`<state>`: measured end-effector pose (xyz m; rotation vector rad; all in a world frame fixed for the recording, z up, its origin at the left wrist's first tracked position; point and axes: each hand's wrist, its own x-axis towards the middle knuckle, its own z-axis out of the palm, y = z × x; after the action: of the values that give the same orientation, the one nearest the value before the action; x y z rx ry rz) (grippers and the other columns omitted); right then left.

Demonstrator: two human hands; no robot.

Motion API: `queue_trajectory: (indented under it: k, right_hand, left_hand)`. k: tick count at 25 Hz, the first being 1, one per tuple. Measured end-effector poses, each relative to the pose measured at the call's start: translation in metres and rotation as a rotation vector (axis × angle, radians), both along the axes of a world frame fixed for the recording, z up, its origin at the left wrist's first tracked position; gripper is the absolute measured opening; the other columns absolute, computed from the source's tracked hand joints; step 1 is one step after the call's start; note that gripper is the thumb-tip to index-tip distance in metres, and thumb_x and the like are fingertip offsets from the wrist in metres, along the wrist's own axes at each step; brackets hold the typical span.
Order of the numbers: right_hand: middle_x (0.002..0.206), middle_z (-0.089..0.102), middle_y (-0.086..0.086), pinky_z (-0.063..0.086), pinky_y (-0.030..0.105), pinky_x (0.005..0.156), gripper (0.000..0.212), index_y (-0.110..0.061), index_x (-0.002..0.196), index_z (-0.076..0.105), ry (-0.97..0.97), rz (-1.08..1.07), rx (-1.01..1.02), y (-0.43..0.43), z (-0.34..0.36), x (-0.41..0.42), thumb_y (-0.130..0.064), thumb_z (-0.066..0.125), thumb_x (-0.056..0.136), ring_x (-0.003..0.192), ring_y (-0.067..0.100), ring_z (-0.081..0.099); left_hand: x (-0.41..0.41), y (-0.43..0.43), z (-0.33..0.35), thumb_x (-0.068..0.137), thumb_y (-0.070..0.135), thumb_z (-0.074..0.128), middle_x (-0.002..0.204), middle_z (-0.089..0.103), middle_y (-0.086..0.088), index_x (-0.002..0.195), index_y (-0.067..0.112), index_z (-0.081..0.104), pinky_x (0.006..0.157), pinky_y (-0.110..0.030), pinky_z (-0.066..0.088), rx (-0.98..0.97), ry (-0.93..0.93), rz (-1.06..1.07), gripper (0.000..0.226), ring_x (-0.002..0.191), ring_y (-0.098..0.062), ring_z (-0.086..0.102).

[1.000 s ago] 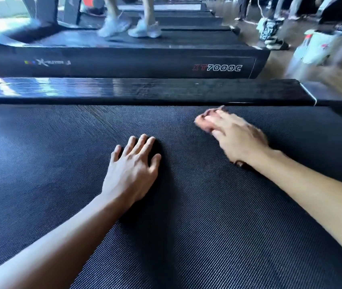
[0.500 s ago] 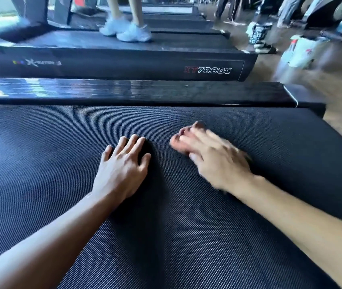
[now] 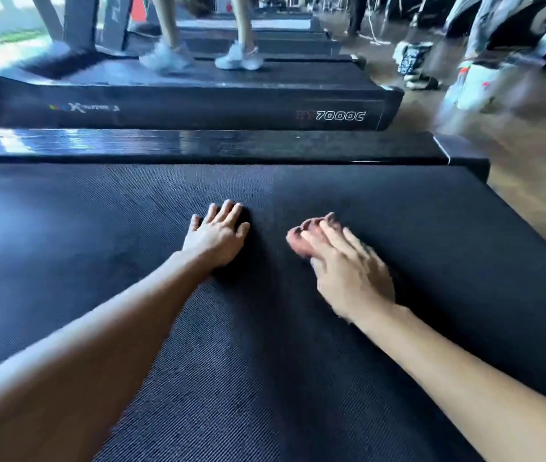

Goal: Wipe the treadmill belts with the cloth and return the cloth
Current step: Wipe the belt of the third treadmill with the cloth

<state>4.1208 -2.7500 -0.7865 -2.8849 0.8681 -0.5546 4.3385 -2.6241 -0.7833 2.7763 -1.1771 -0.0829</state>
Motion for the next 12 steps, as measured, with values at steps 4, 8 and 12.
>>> queue_trajectory:
  k: [4, 8, 12]
  right_hand:
    - [0.151, 0.042, -0.008, 0.033, 0.035, 0.110, 0.051, -0.038, 0.139, 0.050, -0.049, -0.057, 0.049, 0.013, 0.001, -0.020, -0.031, 0.060, 0.089, 0.135, 0.025, 0.043]
    - [0.142, 0.053, -0.004, 0.045, 0.037, 0.102, 0.057, -0.034, 0.132, 0.059, -0.084, 0.080, -0.112, 0.058, -0.009, -0.054, -0.027, 0.073, 0.077, 0.125, 0.025, 0.055]
    - [0.147, 0.048, -0.001, 0.042, 0.042, 0.104, 0.052, -0.032, 0.135, 0.056, -0.109, -0.138, 0.061, 0.060, 0.005, -0.070, -0.026, 0.067, 0.084, 0.129, 0.031, 0.050]
  left_hand:
    - [-0.057, 0.023, 0.012, 0.102, 0.045, 0.027, 0.162, 0.007, 0.004, 0.154, 0.023, 0.015, 0.119, -0.048, 0.004, -0.038, 0.068, 0.027, 0.057, 0.149, -0.018, 0.004]
    - [-0.126, 0.069, 0.009, 0.103, 0.045, 0.022, 0.162, -0.001, 0.009, 0.155, 0.026, 0.010, 0.120, -0.043, -0.003, -0.084, 0.088, 0.024, 0.057, 0.149, -0.015, -0.006]
    - [-0.174, 0.098, 0.008, 0.100, 0.050, 0.015, 0.162, -0.002, 0.010, 0.155, 0.026, 0.008, 0.120, -0.044, -0.005, -0.073, 0.070, 0.041, 0.060, 0.149, -0.015, -0.009]
